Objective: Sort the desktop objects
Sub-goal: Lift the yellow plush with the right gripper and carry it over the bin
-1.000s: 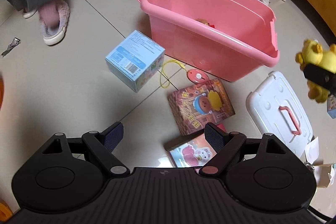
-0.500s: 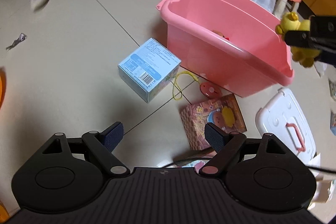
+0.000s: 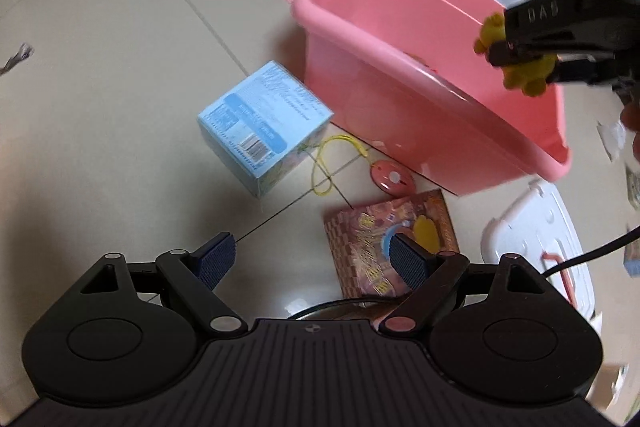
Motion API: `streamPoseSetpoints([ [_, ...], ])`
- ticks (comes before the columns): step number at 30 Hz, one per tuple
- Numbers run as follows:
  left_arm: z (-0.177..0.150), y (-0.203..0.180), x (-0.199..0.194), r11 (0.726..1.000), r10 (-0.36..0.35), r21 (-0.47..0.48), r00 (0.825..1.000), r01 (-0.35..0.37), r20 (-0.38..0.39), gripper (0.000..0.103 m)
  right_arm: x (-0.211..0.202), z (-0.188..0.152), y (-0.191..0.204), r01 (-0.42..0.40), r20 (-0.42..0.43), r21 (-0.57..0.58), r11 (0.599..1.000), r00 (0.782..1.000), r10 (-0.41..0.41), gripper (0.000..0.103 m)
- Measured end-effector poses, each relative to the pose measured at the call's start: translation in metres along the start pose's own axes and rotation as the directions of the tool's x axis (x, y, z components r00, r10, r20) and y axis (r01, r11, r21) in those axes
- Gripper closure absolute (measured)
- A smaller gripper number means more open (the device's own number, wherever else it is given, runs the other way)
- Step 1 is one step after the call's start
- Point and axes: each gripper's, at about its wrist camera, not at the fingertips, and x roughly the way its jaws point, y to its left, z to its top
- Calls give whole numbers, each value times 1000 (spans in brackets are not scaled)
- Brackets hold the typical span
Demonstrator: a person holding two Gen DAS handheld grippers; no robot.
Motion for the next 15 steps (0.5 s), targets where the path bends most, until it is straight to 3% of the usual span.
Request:
streamPoseSetpoints([
  [8, 2, 9, 13, 993, -1, -120, 1000, -2, -23, 17, 43, 5, 14, -2, -81, -22, 1000, 997, 0, 55],
  [15, 3, 13, 19, 992, -4, -122, 999, -1, -44, 17, 79, 10, 20, 18, -154, -84, 996, 988, -30, 55],
])
